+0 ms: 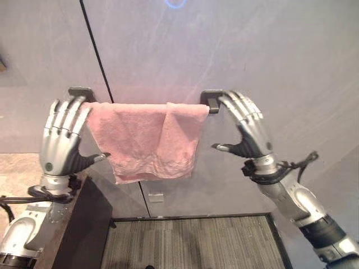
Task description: Put brush and paste in cup on sink, flatten towel.
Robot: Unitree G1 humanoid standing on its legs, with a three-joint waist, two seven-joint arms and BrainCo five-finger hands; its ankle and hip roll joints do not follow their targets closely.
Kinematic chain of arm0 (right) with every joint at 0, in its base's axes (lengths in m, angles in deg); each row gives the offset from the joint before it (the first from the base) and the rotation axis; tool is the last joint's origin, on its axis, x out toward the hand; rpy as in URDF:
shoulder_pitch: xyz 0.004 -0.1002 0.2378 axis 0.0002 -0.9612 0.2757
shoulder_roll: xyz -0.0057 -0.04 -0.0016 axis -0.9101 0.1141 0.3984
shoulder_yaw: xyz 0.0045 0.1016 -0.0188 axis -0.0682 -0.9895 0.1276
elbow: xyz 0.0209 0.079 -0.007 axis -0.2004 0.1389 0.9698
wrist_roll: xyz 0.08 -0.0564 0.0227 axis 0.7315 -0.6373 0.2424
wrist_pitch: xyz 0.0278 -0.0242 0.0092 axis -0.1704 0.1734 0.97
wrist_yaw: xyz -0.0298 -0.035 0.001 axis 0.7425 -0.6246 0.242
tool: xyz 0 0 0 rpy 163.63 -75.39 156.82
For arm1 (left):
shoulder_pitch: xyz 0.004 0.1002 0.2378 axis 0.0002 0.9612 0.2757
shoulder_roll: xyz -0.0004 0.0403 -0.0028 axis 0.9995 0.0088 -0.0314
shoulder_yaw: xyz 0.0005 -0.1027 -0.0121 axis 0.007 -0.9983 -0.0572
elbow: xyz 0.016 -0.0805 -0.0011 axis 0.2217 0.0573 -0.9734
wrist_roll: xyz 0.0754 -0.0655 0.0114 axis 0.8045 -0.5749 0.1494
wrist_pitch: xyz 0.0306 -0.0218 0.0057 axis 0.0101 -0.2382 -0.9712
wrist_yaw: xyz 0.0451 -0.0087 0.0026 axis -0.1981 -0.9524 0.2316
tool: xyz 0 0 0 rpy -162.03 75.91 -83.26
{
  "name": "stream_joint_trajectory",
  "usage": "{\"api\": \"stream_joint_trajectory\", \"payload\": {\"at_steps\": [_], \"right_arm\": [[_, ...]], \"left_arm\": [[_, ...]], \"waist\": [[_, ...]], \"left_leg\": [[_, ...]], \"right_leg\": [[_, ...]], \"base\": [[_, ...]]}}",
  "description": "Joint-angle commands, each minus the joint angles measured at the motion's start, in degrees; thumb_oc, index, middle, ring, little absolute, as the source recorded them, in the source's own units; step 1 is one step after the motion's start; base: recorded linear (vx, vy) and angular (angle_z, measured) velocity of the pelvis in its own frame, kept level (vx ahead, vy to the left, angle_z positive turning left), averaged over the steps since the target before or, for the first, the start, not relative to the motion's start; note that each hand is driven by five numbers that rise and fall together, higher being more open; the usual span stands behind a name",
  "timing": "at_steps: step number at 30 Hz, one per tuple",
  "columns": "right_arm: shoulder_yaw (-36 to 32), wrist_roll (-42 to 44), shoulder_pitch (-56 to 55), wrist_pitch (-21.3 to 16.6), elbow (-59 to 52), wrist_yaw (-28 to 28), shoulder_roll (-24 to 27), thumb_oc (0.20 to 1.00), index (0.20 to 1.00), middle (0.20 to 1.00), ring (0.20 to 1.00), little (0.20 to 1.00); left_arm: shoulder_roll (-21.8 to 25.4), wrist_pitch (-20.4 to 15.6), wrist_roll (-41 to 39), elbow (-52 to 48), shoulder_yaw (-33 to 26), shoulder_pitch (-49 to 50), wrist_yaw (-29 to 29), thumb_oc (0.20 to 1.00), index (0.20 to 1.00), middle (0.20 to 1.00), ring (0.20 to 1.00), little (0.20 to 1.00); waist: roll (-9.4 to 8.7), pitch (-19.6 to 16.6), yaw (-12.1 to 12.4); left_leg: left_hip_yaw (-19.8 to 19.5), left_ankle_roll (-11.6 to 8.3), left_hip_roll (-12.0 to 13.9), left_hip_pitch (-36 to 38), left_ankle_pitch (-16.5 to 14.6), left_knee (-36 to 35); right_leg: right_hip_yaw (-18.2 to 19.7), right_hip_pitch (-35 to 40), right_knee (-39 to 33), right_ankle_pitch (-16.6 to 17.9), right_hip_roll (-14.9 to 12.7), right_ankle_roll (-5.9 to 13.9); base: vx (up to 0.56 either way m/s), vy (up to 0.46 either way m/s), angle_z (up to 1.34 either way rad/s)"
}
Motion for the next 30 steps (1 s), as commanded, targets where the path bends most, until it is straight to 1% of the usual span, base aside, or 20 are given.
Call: {"api": "stream_joint_trajectory", "payload": {"at_steps": [1, 4, 7, 11, 14, 20, 21, 22, 25, 30], "right_arm": [[-0.4, -1.6, 4.8, 1.4, 1.5, -0.7, 1.0, 1.000, 1.000, 1.000, 1.000, 1.000], [2.3, -2.7, 7.5, 1.8, 2.8, -2.8, 0.7, 1.000, 1.000, 1.000, 1.000, 1.000], [4.0, -2.9, 9.1, 1.7, 3.5, -4.5, -0.4, 1.000, 1.000, 1.000, 1.000, 1.000], [4.8, -3.4, 10.1, 2.0, 4.6, -5.0, -2.4, 1.000, 1.000, 1.000, 1.000, 1.000], [5.4, -3.7, 10.6, 2.2, 5.0, -5.2, -2.7, 1.000, 1.000, 1.000, 1.000, 1.000], [6.6, -4.3, 11.4, 2.2, 5.9, -5.5, -3.4, 1.000, 1.000, 1.000, 1.000, 1.000], [6.9, -4.4, 11.5, 2.1, 6.1, -5.4, -3.5, 1.000, 1.000, 1.000, 1.000, 1.000], [7.4, -4.5, 11.8, 2.0, 6.1, -5.4, -3.6, 1.000, 1.000, 1.000, 1.000, 1.000], [8.4, -5.5, 12.7, 2.5, 6.9, -5.1, -3.7, 1.000, 1.000, 1.000, 1.000, 1.000], [9.0, -7.1, 13.6, 2.5, 6.3, -6.8, -1.3, 1.000, 1.000, 1.000, 1.000, 1.000]], "left_arm": [[0.6, -0.4, -1.1, 2.4, 1.5, -5.3, 1.1, 1.000, 1.000, 1.000, 1.000, 1.000], [-0.6, -0.6, -1.8, 4.4, 3.3, -6.4, 2.8, 1.000, 1.000, 1.000, 1.000, 1.000], [-1.7, -0.7, -2.5, 5.6, 3.8, -6.7, 4.1, 1.000, 1.000, 1.000, 1.000, 1.000], [-3.5, -0.3, -2.8, 6.8, 3.3, -7.4, 3.6, 1.000, 1.000, 1.000, 1.000, 1.000], [-3.8, -0.3, -2.8, 7.0, 3.4, -8.0, 3.5, 1.000, 1.000, 1.000, 1.000, 1.000], [-4.0, -0.4, -0.9, 5.2, 3.0, -9.2, 1.2, 1.000, 1.000, 1.000, 1.000, 1.000], [-4.0, -0.5, -0.6, 4.8, 2.9, -9.5, 0.0, 1.000, 1.000, 1.000, 1.000, 1.000], [-4.3, -0.6, 0.1, 4.3, 2.4, -9.8, -2.3, 1.000, 1.000, 1.000, 1.000, 1.000], [-5.2, 0.3, 0.1, 3.9, 1.7, -10.2, -4.3, 1.000, 1.000, 1.000, 1.000, 1.000], [-4.5, 0.7, 0.0, 3.4, 0.7, -10.6, -3.2, 1.000, 1.000, 1.000, 1.000, 1.000]], "waist": [[-0.63, -0.1, 0.5], [-0.71, 0.1, 0.6], [-0.73, 0.2, 0.6], [-0.81, 0.6, 0.6], [-0.84, 0.7, 0.6], [-1.02, 0.9, 0.6], [-1.05, 0.9, 0.6], [-1.14, 0.9, 0.7], [-1.27, 1.0, 0.8], [-1.41, 0.8, 0.7]], "left_leg": [[-1.9, -0.95, -0.1, 0.6, -2.3, 0.6], [-1.9, -0.88, -0.2, 0.7, -2.3, 0.6], [-1.9, -0.80, -0.3, 0.7, -2.4, 0.6], [-1.8, -0.72, -0.4, 0.7, -2.4, 0.6], [-1.8, -0.68, -0.4, 0.6, -2.3, 0.6], [-1.5, -0.61, -0.3, 0.4, -2.4, 0.6], [-1.6, -0.62, -0.3, 0.4, -2.3, 0.6], [-1.5, -0.67, -0.3, 0.3, -2.4, 0.6], [-1.4, -0.72, -0.3, 0.1, -2.4, 0.6], [-1.4, -0.79, -0.2, 0.0, -2.4, 0.6]], "right_leg": [[-1.8, 1.8, 0.8, 2.8, -5.7, 4.79], [-1.9, 1.9, 0.8, 2.8, -5.9, 4.74], [-1.9, 1.9, 0.9, 2.8, -5.9, 4.69], [-1.6, 1.8, 0.9, 2.9, -6.0, 4.62], [-1.6, 1.6, 0.9, 3.0, -6.0, 4.62], [-1.3, 1.1, 0.9, 3.1, -6.0, 4.65], [-1.2, 1.0, 0.9, 3.1, -6.0, 4.63], [-1.2, 1.0, 0.9, 3.1, -6.0, 4.62], [-1.2, 0.7, 0.8, 3.2, -6.1, 4.70], [-1.1, 0.6, 0.8, 3.1, -5.9, 4.68]], "base": [[-0.01, 0.004, 0.15], [0.00, 0.002, 0.03], [0.00, 0.000, 0.00], [0.00, 0.000, 0.00], [0.00, 0.000, 0.00], [0.00, 0.000, 0.00], [0.00, 0.000, 0.00], [0.00, 0.000, 0.00], [0.00, -0.001, -0.01], [0.00, 0.000, 0.00]]}}
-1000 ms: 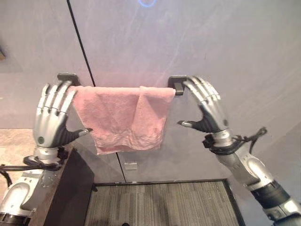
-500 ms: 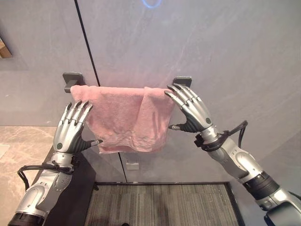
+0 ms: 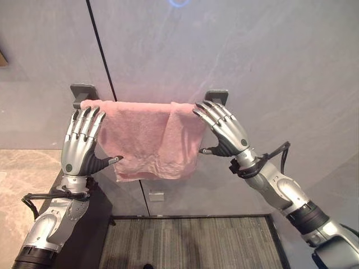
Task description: Put brush and paste in cup on sink, flatten towel.
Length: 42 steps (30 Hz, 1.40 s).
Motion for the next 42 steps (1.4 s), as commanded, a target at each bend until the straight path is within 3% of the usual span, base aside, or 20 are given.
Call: {"api": "stream_joint_trajectory", "payload": {"at_steps": [1, 6, 9, 18, 25, 30, 32, 42], "right_arm": [[2.7, -1.3, 7.1, 0.3, 0.1, -1.0, 0.9, 1.000, 1.000, 1.000, 1.000, 1.000], [5.0, -2.4, 10.2, 0.0, -0.6, -4.0, 2.9, 1.000, 1.000, 1.000, 1.000, 1.000], [7.5, -1.4, 13.9, -0.7, -0.7, -6.3, 3.2, 1.000, 1.000, 1.000, 1.000, 1.000], [8.2, 0.0, 14.1, -0.3, 0.8, -8.4, 2.6, 1.000, 1.000, 1.000, 1.000, 1.000], [6.5, -0.1, 12.6, 0.3, 1.6, -9.3, 3.3, 1.000, 1.000, 1.000, 1.000, 1.000], [3.8, 0.6, 10.4, 1.2, 0.9, -10.1, 3.3, 1.000, 1.000, 1.000, 1.000, 1.000], [1.5, 1.8, 8.6, 1.7, 0.3, -10.4, 2.4, 1.000, 1.000, 1.000, 1.000, 1.000], [0.2, 2.7, 6.9, 3.0, 0.6, -12.9, -0.4, 1.000, 1.000, 1.000, 1.000, 1.000]], "left_arm": [[1.8, 0.3, -0.4, -2.0, -1.1, -5.6, -1.1, 1.000, 1.000, 1.000, 1.000, 1.000], [3.3, 0.1, -1.4, -1.7, -1.5, -7.1, 0.6, 1.000, 1.000, 1.000, 1.000, 1.000], [6.8, 0.7, -1.1, -1.4, -1.6, -10.1, 1.9, 1.000, 1.000, 1.000, 1.000, 1.000], [9.0, 0.8, -2.3, -2.1, -1.1, -14.0, 4.4, 1.000, 1.000, 1.000, 1.000, 1.000], [8.5, 1.5, -2.8, -1.7, -0.7, -11.5, 9.0, 1.000, 1.000, 1.000, 1.000, 1.000], [5.2, 1.9, -4.8, -2.1, -3.3, -5.9, 11.8, 1.000, 1.000, 1.000, 1.000, 1.000], [2.4, 2.4, -6.5, -2.4, -4.6, -3.3, 13.6, 1.000, 1.000, 1.000, 1.000, 1.000], [0.8, 5.4, -8.5, 0.7, -6.1, -0.8, 18.7, 1.000, 1.000, 1.000, 1.000, 1.000]], "waist": [[-0.76, 0.1, 0.3], [-0.84, 0.2, -0.1], [-1.02, 0.1, -0.5], [-1.06, 0.3, -1.4], [-1.29, 0.8, -1.4], [-1.31, 0.9, -0.9], [-1.23, 0.7, -0.9], [-1.08, -0.3, -1.0]], "left_leg": [[-1.3, -0.82, -0.1, 0.5, -2.3, 0.6], [-1.1, -0.87, 0.0, 0.6, -2.4, 0.6], [-0.8, -0.97, 0.1, 0.7, -2.5, 0.6], [-0.4, -0.91, 0.0, 0.9, -2.7, 0.6], [0.2, -0.61, -0.2, 0.4, -2.8, 0.6], [0.5, -0.33, -0.2, 0.4, -3.1, 0.6], [0.7, -0.04, -0.2, 1.0, -3.5, 0.6], [2.5, 0.36, -0.2, 4.0, -4.5, 0.6]], "right_leg": [[-1.0, 1.0, 0.9, 3.2, -5.8, 4.48], [-0.7, 0.9, 0.9, 3.1, -5.5, 4.38], [-0.4, 0.7, 1.0, 3.1, -5.4, 4.38], [0.1, 0.5, 1.0, 3.3, -5.2, 4.51], [1.2, -0.8, 0.9, 3.9, -5.3, 4.71], [1.6, -1.1, 0.8, 3.9, -5.3, 4.65], [1.8, -0.8, 0.8, 3.6, -5.2, 4.48], [3.2, 0.6, 0.8, 2.7, -4.8, 4.17]], "base": [[0.00, 0.000, 0.00], [0.00, 0.000, 0.00], [0.01, 0.006, -0.02], [0.01, 0.012, -0.03], [0.00, 0.023, -0.08], [0.01, 0.010, -0.08], [0.05, 0.019, -0.02], [0.03, 0.015, -0.09]]}}
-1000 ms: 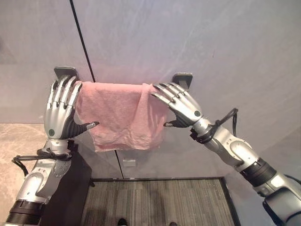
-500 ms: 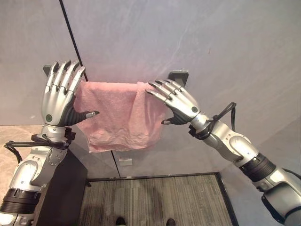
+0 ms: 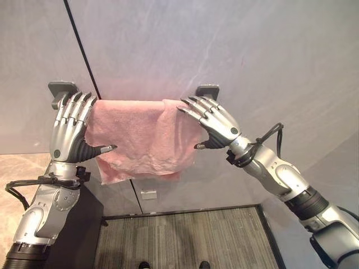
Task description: Put brush and paste in cup on sink, flatten towel.
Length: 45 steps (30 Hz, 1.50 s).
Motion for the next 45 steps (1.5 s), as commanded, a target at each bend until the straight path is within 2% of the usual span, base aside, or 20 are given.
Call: {"api": "stream_joint_trajectory", "payload": {"at_steps": [1, 11, 19, 21, 27, 32, 38, 41, 43, 45], "right_arm": [[-2.9, 2.3, -1.2, 2.7, 1.6, -0.4, 0.2, 1.000, 1.000, 1.000, 1.000, 1.000], [-8.9, 4.7, -6.8, 4.9, 4.2, 0.1, 1.4, 1.000, 1.000, 1.000, 1.000, 1.000], [-10.3, 5.8, -7.6, 4.3, 2.0, 1.2, 0.6, 1.000, 1.000, 1.000, 1.000, 1.000], [-10.6, 8.3, -7.7, 3.9, 1.5, 2.1, -0.5, 1.000, 1.000, 1.000, 1.000, 1.000], [-10.1, 9.7, -6.6, 3.5, 1.0, 3.7, -1.0, 1.000, 1.000, 1.000, 1.000, 1.000], [-8.4, 11.6, -5.8, 2.7, 2.3, 4.4, -2.2, 1.000, 1.000, 1.000, 1.000, 1.000], [-3.9, 14.6, -4.1, 1.2, 3.9, 3.1, -4.5, 1.000, 1.000, 1.000, 1.000, 1.000], [-2.8, 15.8, -4.0, 0.7, 4.2, 3.0, -5.3, 1.000, 1.000, 1.000, 1.000, 1.000], [-3.6, 20.6, -5.7, -0.1, 3.5, 2.6, -6.4, 1.000, 1.000, 1.000, 1.000, 1.000], [-4.8, 36.9, -9.9, -0.8, 3.8, -1.2, -9.4, 1.000, 1.000, 1.000, 1.000, 1.000]], "left_arm": [[0.1, 3.8, -2.0, 5.7, -1.0, 0.5, 2.9, 1.000, 1.000, 1.000, 1.000, 1.000], [-1.3, 4.9, -2.0, 9.1, -1.3, 1.0, 3.5, 1.000, 1.000, 1.000, 1.000, 1.000], [-3.0, 4.7, -2.4, 9.9, -1.0, 0.8, 1.9, 1.000, 1.000, 1.000, 1.000, 1.000], [-4.1, 4.4, -3.9, 10.9, -0.2, -0.2, 0.5, 1.000, 1.000, 1.000, 1.000, 1.000], [-5.1, 3.6, -6.1, 13.3, 2.5, -3.7, -2.3, 1.000, 1.000, 1.000, 1.000, 1.000], [-6.7, 1.2, -10.2, 13.9, 5.0, -8.2, -5.2, 1.000, 1.000, 1.000, 1.000, 1.000], [-5.2, 0.4, -8.6, 12.0, 9.6, -17.6, -9.1, 1.000, 1.000, 1.000, 1.000, 1.000], [-4.6, 0.1, -7.8, 9.1, 9.9, -20.7, -11.1, 1.000, 1.000, 1.000, 1.000, 1.000], [-5.6, -1.1, -9.6, 4.7, 8.3, -20.7, -11.4, 1.000, 1.000, 1.000, 1.000, 1.000], [-9.6, -3.8, -20.3, 1.0, 6.9, -18.9, -9.1, 1.000, 1.000, 1.000, 1.000, 1.000]], "waist": [[-0.22, -1.0, -0.1], [0.25, -1.5, -1.2], [0.40, -1.6, -1.2], [0.39, -1.8, -1.2], [0.35, -2.3, -1.5], [0.33, -2.8, -2.0], [0.50, -3.2, -3.0], [0.67, -3.2, -3.5], [0.70, -2.9, -3.5], [0.70, -2.4, -3.5]], "left_leg": [[-1.6, 0.34, -0.3, 2.7, -3.8, 0.6], [-0.1, 0.18, 0.1, 4.3, -4.2, 0.6], [0.4, 0.03, 0.4, 4.6, -4.1, 0.6], [0.4, -0.05, 0.6, 4.5, -4.0, 0.6], [0.3, -0.31, 0.9, 4.3, -3.7, 0.6], [0.2, -0.46, 1.1, 4.4, -3.5, 0.6], [0.0, -0.72, 1.3, 4.4, -3.3, 0.6], [0.0, -0.76, 1.3, 4.2, -3.1, 0.6], [0.0, -0.76, 1.3, 4.0, -3.0, 0.6], [-0.3, -0.66, 1.2, 3.7, -2.7, 0.6]], "right_leg": [[-0.9, 1.8, 0.8, 1.9, -5.0, 4.33], [0.5, 1.9, 0.7, 1.9, -4.5, 4.25], [0.8, 1.7, 0.6, 2.0, -4.2, 4.16], [0.7, 1.8, 0.6, 2.0, -4.1, 4.23], [0.4, 1.9, 0.6, 1.9, -3.9, 4.13], [0.3, 2.1, 0.7, 1.9, -3.7, 4.00], [0.0, 2.3, 0.8, 1.9, -3.6, 3.98], [0.0, 2.1, 0.8, 2.0, -3.7, 4.02], [0.1, 1.9, 0.8, 2.2, -3.7, 4.07], [0.0, 1.8, 0.8, 2.3, -3.8, 3.99]], "base": [[0.02, 0.011, -0.18], [0.00, 0.004, -0.09], [-0.02, -0.006, -0.05], [-0.03, -0.013, -0.03], [0.00, 0.000, 0.00], [0.00, 0.000, 0.00], [0.00, 0.000, 0.00], [0.00, 0.000, 0.00], [-0.02, -0.009, -0.01], [-0.04, -0.018, -0.01]]}}
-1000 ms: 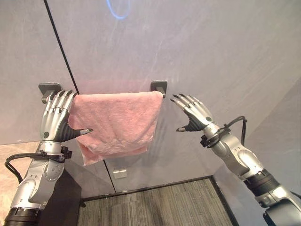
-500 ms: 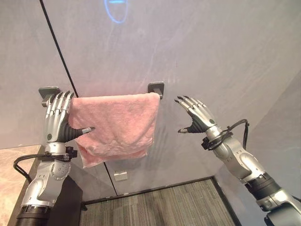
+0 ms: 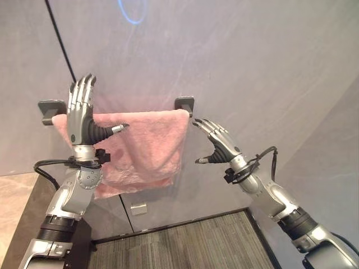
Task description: Put brush and paste in cup on sink, flatten towel.
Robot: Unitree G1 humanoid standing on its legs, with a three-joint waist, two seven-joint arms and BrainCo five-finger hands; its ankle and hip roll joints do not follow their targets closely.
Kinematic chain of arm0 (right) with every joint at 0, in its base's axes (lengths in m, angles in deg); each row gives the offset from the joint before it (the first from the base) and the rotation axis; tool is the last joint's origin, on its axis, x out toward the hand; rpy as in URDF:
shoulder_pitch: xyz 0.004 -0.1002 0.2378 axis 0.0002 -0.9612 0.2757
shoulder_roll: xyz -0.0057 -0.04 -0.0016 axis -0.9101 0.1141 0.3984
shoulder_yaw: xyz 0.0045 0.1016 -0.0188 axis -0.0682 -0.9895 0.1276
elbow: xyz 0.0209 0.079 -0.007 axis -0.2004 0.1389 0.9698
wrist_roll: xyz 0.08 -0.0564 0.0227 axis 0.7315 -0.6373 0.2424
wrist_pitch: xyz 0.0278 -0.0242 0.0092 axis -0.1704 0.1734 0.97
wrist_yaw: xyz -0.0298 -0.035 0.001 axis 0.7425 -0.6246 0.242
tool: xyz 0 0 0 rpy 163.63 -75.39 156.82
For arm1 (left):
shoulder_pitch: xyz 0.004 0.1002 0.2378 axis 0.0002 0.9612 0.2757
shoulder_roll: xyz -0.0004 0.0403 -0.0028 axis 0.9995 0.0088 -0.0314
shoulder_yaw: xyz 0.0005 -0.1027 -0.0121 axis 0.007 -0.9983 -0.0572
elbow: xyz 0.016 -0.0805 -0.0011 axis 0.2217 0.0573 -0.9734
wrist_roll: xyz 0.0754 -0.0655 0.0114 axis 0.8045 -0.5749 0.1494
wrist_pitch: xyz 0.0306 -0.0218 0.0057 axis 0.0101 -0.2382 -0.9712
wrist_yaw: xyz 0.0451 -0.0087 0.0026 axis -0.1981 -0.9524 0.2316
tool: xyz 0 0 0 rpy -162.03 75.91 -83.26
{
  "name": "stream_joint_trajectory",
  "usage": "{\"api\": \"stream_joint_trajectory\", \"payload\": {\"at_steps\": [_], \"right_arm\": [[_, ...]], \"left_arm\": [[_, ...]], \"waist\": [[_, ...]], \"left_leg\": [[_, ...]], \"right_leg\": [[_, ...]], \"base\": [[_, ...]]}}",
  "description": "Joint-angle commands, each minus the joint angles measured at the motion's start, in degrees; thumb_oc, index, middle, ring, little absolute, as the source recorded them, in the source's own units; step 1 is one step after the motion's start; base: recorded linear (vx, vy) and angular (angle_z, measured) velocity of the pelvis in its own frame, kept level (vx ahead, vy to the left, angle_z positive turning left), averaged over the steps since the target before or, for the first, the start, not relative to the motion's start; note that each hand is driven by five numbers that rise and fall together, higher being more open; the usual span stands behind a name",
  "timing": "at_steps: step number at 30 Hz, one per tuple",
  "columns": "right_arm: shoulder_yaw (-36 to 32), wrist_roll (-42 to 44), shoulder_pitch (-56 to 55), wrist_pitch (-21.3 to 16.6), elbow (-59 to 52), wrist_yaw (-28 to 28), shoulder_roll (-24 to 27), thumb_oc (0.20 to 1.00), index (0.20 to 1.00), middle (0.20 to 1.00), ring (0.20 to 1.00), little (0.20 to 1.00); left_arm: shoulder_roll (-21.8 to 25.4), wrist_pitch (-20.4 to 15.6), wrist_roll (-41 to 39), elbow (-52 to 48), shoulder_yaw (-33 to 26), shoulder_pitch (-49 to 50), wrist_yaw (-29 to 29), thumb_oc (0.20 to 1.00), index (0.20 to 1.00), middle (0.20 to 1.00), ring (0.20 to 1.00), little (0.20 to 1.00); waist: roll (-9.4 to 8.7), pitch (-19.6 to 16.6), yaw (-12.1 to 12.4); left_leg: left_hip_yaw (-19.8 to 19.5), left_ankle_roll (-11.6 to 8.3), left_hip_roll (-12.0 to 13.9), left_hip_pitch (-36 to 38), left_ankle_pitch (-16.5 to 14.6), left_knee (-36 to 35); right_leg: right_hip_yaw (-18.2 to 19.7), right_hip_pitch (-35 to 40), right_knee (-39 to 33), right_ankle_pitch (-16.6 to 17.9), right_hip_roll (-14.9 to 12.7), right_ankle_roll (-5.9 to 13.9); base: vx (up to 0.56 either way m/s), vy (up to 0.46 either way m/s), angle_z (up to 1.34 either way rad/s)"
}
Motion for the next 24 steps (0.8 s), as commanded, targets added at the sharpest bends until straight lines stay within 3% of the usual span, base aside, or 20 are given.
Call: {"api": "stream_joint_trajectory", "payload": {"at_steps": [1, 4, 5, 6, 8, 10, 13, 17, 22, 24], "right_arm": [[-3.6, 31.0, -2.1, -2.5, -0.4, -5.7, -3.4, 1.000, 1.000, 1.000, 1.000, 1.000], [-7.3, 38.3, -8.3, -2.8, -1.3, -9.6, -0.8, 1.000, 1.000, 1.000, 1.000, 1.000], [-11.9, 37.1, -12.6, -3.1, -2.3, -10.3, 1.1, 1.000, 1.000, 1.000, 1.000, 1.000], [-11.9, 37.1, -12.9, -3.1, -2.5, -10.3, 1.2, 1.000, 1.000, 1.000, 1.000, 1.000], [-16.1, 38.3, -17.5, -3.3, -0.4, -10.0, 0.5, 1.000, 1.000, 1.000, 1.000, 1.000], [-18.3, 47.1, -21.4, -2.4, 6.1, -13.1, -1.8, 1.000, 1.000, 1.000, 1.000, 1.000], [-17.8, 56.1, -25.1, -0.3, 11.4, -19.8, -2.7, 1.000, 1.000, 1.000, 1.000, 1.000], [-16.9, 57.1, -26.3, 0.8, 16.2, -21.6, -3.8, 1.000, 1.000, 1.000, 1.000, 1.000], [-15.2, 57.2, -24.2, 2.2, 25.5, -20.9, -6.2, 1.000, 1.000, 1.000, 1.000, 1.000], [-14.2, 56.9, -22.4, 2.8, 31.2, -19.9, -8.1, 1.000, 1.000, 1.000, 1.000, 1.000]], "left_arm": [[-4.7, -6.8, -19.1, -4.0, -2.7, -2.0, 1.9, 1.000, 1.000, 1.000, 1.000, 1.000], [-4.1, -8.1, -23.7, -9.1, -7.2, 3.7, 5.8, 1.000, 1.000, 1.000, 1.000, 1.000], [-4.5, -10.6, -29.4, -11.0, -12.3, 9.9, 9.0, 1.000, 1.000, 1.000, 1.000, 1.000], [-4.6, -10.6, -29.8, -11.2, -12.5, 10.3, 9.4, 1.000, 1.000, 1.000, 1.000, 1.000], [-7.5, -12.4, -38.4, -11.0, -16.0, 16.0, 13.2, 1.000, 1.000, 1.000, 1.000, 1.000], [-10.2, -11.2, -45.5, -7.5, -16.9, 20.2, 17.9, 1.000, 1.000, 1.000, 1.000, 1.000], [-12.5, -9.3, -56.2, -4.2, -15.9, 24.2, 25.4, 1.000, 1.000, 1.000, 1.000, 1.000], [-14.7, -7.4, -62.7, 0.2, -11.8, 27.0, 30.6, 1.000, 1.000, 1.000, 1.000, 1.000], [-16.6, -4.7, -64.3, 7.1, -5.3, 28.4, 32.7, 1.000, 1.000, 1.000, 1.000, 1.000], [-17.1, -3.3, -60.6, 12.4, -2.6, 28.3, 31.3, 1.000, 1.000, 1.000, 1.000, 1.000]], "waist": [[1.57, 1.5, 0.6], [1.50, 1.7, 1.2], [1.54, 2.3, 1.8], [1.59, 2.1, 1.7], [1.59, 2.4, 2.0], [1.61, 2.8, 2.4], [1.60, 3.5, 2.9], [1.76, 3.7, 2.9], [2.02, 3.8, 3.2], [2.14, 4.0, 3.4]], "left_leg": [[-3.8, -0.49, 1.1, 1.4, -2.6, 0.6], [-4.5, -0.53, 0.9, 0.2, -1.9, 0.6], [-4.9, -0.60, 0.9, -0.5, -1.6, 0.6], [-5.0, -0.60, 0.8, -0.5, -1.6, 0.6], [-5.6, -0.67, 0.8, -1.4, -1.2, 0.6], [-6.4, -0.85, 0.7, -2.7, -0.6, 0.6], [-7.6, -1.15, 0.7, -3.9, 0.1, 0.6], [-8.4, -1.31, 0.6, -4.7, 0.6, 0.6], [-8.6, -1.27, 0.6, -5.1, 0.9, 0.6], [-8.7, -1.27, 0.6, -5.2, 1.0, 0.6]], "right_leg": [[-3.2, 1.5, 0.7, 1.3, -4.0, 3.83], [-3.9, 1.1, 0.5, 1.6, -4.3, 3.65], [-4.3, 1.0, 0.4, 1.6, -4.4, 3.64], [-4.4, 1.0, 0.4, 1.6, -4.4, 3.64], [-5.0, 0.7, 0.4, 1.7, -4.6, 3.64], [-6.0, 0.2, 0.4, 1.9, -4.8, 3.50], [-7.4, 0.2, 0.4, 1.8, -4.9, 3.29], [-8.7, 0.3, 0.4, 1.8, -5.2, 3.23], [-9.1, 0.1, 0.4, 1.9, -5.2, 3.15], [-9.2, 0.1, 0.4, 1.8, -5.1, 3.08]], "base": [[-0.04, -0.019, 0.03], [-0.02, -0.019, 0.11], [-0.01, -0.017, 0.17], [-0.02, -0.013, 0.16], [-0.03, -0.016, 0.15], [-0.04, -0.032, 0.24], [-0.03, -0.029, 0.27], [-0.01, -0.019, 0.24], [-0.01, -0.008, 0.05], [0.00, 0.000, 0.00]]}}
